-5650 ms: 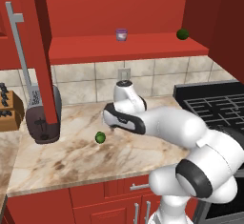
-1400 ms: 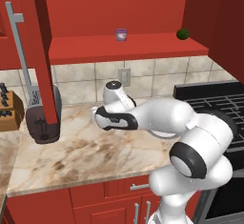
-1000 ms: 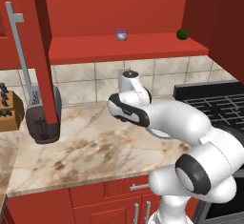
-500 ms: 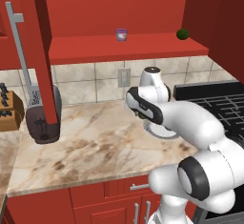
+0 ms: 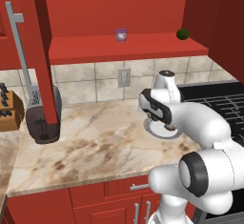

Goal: Pick the avocado and bread from the counter and place them on the plate. Then pick the jam from the cabinet and place it next to the plate. Lastly close the cabinet door.

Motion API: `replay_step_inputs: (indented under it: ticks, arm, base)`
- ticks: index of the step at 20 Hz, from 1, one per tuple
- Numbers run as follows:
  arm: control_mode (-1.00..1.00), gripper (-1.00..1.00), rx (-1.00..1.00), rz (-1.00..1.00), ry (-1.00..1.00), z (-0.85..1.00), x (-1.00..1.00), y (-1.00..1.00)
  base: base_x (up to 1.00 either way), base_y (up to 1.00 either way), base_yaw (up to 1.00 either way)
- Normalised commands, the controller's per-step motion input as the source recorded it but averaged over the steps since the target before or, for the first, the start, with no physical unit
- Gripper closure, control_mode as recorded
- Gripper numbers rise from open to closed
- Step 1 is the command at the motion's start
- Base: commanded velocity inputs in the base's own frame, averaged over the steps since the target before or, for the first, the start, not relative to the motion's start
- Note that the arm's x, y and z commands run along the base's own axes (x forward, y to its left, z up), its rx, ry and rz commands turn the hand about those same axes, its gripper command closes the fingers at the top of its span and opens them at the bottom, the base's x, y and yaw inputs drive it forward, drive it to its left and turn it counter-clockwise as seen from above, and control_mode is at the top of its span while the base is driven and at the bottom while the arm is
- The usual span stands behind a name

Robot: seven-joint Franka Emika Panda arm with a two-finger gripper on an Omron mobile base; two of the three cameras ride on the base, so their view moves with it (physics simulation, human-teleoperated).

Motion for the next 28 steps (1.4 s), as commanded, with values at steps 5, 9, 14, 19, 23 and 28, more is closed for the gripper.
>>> replay_step_inputs:
  ticks: [5,9,14,19,23,28]
  arm:
    - [-1.0,1.0,0.0,-0.02,-0.01,-0.3,0.0,-0.34]
    - [-1.0,1.0,0.0,0.0,-0.01,-0.18,0.1,-0.21]
    - [-1.0,1.0,0.0,0.0,-0.02,-0.19,0.17,-0.08]
    - [-1.0,1.0,0.0,0.0,-0.04,-0.24,0.24,0.0]
    - [-1.0,1.0,0.0,0.0,-0.01,-0.19,0.16,-0.04]
    - [-1.0,1.0,0.0,0.0,-0.01,-0.17,0.14,-0.12]
  base:
    - [0.0,0.0,0.0]
    - [0.0,0.0,0.0]
    - [0.0,0.0,0.0]
    - [0.0,0.0,0.0]
    - [0.0,0.0,0.0]
    - [0.0,0.0,0.0]
